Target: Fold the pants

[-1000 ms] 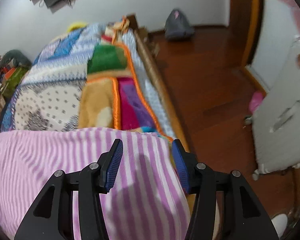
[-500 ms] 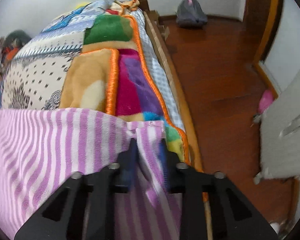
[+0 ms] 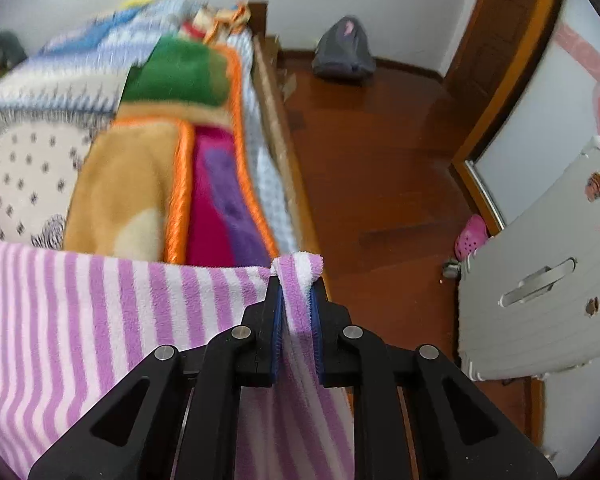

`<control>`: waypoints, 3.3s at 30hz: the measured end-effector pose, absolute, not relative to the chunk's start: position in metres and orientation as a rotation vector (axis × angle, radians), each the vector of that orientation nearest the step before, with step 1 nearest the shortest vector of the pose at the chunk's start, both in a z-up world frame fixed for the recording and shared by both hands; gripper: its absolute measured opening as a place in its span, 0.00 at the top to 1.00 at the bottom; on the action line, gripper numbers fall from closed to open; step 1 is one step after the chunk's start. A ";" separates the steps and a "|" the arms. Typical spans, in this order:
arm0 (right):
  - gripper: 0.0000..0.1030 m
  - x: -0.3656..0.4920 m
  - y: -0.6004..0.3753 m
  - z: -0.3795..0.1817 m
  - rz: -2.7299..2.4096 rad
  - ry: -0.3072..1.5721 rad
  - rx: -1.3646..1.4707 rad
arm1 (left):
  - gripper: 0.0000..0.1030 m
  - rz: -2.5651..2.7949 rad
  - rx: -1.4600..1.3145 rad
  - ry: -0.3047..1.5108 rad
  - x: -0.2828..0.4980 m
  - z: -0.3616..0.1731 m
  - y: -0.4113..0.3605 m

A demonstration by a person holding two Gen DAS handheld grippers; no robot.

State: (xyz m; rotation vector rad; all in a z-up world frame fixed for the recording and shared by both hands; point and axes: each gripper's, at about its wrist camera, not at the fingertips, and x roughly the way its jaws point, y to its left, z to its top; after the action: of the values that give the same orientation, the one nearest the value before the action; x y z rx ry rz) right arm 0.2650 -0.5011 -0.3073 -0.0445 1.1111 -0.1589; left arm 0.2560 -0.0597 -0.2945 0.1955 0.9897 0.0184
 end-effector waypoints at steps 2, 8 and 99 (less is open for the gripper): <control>0.86 0.261 -0.497 -0.297 -0.175 1.111 -0.079 | 0.20 0.034 0.188 0.994 0.252 -0.282 -0.050; 0.75 0.224 -0.485 -0.230 -0.099 1.025 -0.014 | 0.20 0.040 0.113 0.923 0.215 -0.230 -0.008; 0.45 0.310 0.008 -0.250 0.819 1.119 -0.327 | 0.30 0.125 -0.197 1.076 0.247 -0.298 0.261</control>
State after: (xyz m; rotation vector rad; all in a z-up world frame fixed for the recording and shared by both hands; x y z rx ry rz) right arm 0.3098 0.0083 -0.2496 -0.3266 1.1189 0.8189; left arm 0.2468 0.2609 -0.2984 -0.1972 1.0758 0.1252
